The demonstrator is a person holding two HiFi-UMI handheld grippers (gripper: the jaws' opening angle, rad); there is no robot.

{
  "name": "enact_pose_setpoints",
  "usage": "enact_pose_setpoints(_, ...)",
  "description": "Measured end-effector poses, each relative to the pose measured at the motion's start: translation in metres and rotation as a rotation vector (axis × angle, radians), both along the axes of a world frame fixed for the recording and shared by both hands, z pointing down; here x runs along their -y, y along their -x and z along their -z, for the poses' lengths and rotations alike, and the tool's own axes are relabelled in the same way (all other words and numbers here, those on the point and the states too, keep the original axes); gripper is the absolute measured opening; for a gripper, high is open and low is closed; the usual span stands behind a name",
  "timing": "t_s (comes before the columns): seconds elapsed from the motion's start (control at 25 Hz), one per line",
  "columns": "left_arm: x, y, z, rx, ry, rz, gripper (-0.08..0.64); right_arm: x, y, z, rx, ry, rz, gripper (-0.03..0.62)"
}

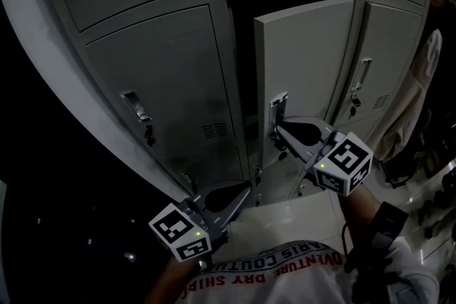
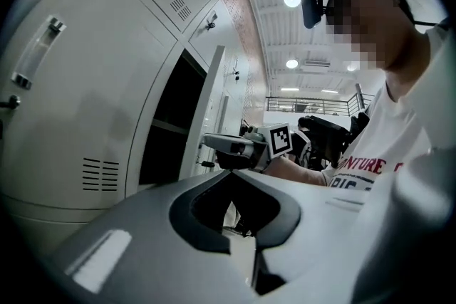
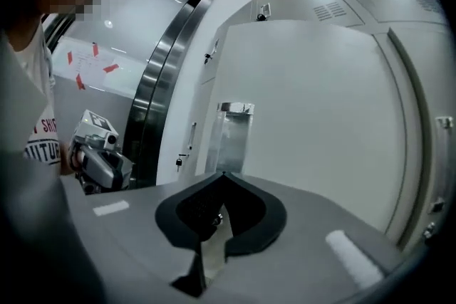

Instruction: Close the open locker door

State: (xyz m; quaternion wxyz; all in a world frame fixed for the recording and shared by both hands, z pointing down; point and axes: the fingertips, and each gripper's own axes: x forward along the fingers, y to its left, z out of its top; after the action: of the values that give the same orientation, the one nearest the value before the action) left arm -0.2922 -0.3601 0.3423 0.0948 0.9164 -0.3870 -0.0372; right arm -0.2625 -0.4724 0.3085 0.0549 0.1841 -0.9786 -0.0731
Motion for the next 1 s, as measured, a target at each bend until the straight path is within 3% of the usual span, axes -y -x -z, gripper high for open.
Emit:
enact_pose_setpoints(0.32,0.014,0.003,0.013,-0.002,-0.021,-0.018,0.003,0.054,0.045,-0.002,-0.013,0.025,-0.030,-0.005)
enact_pose_setpoints(0.64,0.014,-0.010,0.019,0.024,-0.037,-0.039,0.003,0.082,0.051,-0.007,0.012,0.058,-0.089,-0.005)
enact_pose_setpoints(0.88,-0.002,-0.014,0.023,0.042,-0.024,-0.007,0.003,0.066,0.042,-0.007,0.045,0.079,-0.086,-0.005)
enact_pose_setpoints(1.0,-0.013,-0.018,0.023,0.046,-0.023,0.008,0.003,0.028,0.033,-0.010,0.032,0.095,-0.018,-0.005)
